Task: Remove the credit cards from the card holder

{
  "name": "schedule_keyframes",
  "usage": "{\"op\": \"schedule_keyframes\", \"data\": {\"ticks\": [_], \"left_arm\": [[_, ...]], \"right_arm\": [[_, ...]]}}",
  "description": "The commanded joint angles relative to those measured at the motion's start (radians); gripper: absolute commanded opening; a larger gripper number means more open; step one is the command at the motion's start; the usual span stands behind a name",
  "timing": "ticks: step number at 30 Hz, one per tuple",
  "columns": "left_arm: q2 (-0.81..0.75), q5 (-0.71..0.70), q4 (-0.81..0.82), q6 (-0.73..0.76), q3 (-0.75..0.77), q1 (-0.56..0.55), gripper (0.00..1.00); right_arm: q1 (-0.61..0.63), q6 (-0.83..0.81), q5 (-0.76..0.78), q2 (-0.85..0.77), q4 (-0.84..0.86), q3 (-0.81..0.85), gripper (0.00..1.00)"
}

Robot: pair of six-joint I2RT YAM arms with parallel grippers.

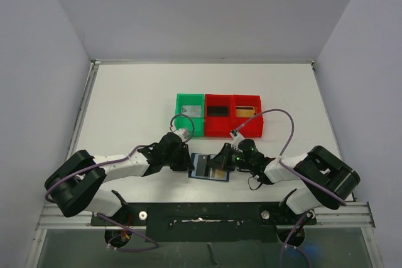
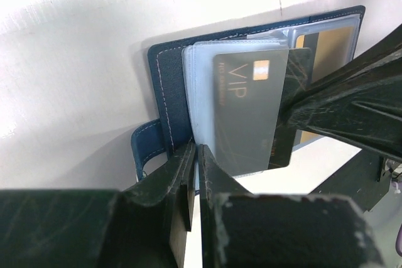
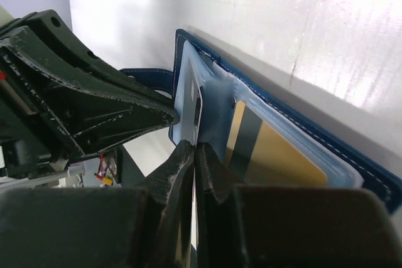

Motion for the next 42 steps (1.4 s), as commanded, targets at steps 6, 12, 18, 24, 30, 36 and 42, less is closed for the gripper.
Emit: {"op": "schedule_keyframes", "data": {"ticks": [6, 12, 18, 24, 30, 36, 42], "left_arm": [[0.017, -0.062, -0.063, 0.028, 0.02, -0.002, 0.05], [-0.02, -0.065, -0.117, 0.034, 0.053, -0.003, 0.19], [-0.142, -0.082, -0.194, 0.062, 0.14, -0.005, 0.42], [-0.068, 0.108, -0.029, 0.058, 0.165, -0.005, 0.34], [0.061, 0.085, -0.004, 0.027, 0.148, -0.022, 0.12], [0.118, 0.042, -0.018, 0.018, 0.087, -0.031, 0.05], [0.141, 0.02, -0.011, 0.002, 0.055, -0.034, 0.02]], "right_arm": [[-0.069, -0.019, -0.105, -0.097, 0.058, -0.095, 0.02], [-0.071, -0.027, -0.076, -0.097, 0.007, -0.076, 0.02], [-0.068, -0.022, -0.043, -0.085, -0.019, -0.064, 0.02], [-0.067, -0.018, -0.039, -0.075, -0.013, -0.056, 0.02], [-0.057, -0.004, -0.027, -0.078, -0.002, -0.05, 0.03], [-0.022, 0.015, -0.029, -0.035, 0.042, -0.026, 0.12], [0.026, 0.023, -0.016, 0.036, 0.063, 0.016, 0.14]]}}
